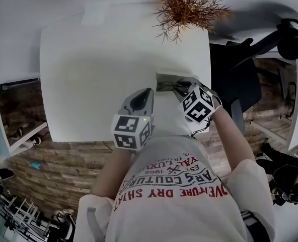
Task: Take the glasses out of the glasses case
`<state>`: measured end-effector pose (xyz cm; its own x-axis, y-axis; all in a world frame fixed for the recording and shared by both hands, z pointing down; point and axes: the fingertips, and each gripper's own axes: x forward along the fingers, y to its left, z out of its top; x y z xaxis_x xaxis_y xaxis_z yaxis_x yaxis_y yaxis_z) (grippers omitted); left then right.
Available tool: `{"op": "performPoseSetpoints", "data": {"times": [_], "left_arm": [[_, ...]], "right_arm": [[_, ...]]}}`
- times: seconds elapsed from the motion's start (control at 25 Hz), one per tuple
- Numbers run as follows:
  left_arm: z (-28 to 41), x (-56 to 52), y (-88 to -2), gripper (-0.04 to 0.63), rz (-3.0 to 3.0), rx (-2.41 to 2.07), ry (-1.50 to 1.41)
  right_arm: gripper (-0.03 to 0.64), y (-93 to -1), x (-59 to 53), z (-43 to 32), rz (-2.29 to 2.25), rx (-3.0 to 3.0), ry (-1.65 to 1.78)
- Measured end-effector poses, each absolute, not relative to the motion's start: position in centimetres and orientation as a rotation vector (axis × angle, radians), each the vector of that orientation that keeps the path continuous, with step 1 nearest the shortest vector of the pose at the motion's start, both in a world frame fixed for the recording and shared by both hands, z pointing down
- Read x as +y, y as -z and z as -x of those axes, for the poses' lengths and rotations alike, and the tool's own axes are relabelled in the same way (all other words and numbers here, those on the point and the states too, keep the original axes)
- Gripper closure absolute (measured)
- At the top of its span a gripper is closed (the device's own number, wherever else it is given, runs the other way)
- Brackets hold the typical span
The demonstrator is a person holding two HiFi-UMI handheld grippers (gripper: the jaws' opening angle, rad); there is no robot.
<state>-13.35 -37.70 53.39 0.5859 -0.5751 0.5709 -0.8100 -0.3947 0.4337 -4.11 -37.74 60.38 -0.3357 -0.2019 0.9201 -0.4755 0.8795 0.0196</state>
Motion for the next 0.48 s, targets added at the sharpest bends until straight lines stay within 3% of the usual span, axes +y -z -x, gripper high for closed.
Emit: {"op": "performPoseSetpoints", "data": {"times": [0.24, 0.48], "left_arm": [[13.9, -37.9, -53.8, 0.588, -2.11, -1.1, -0.44], [14.2, -38.0, -53.9, 0.588, -2.095, -1.128, -0.439]], "right_arm": [[0.531, -61.7, -37.7, 4.1, -0.395, -1.854, -0.259], [0.588, -62.0, -38.1, 4.4, -0.299, -1.871, -0.167]]}}
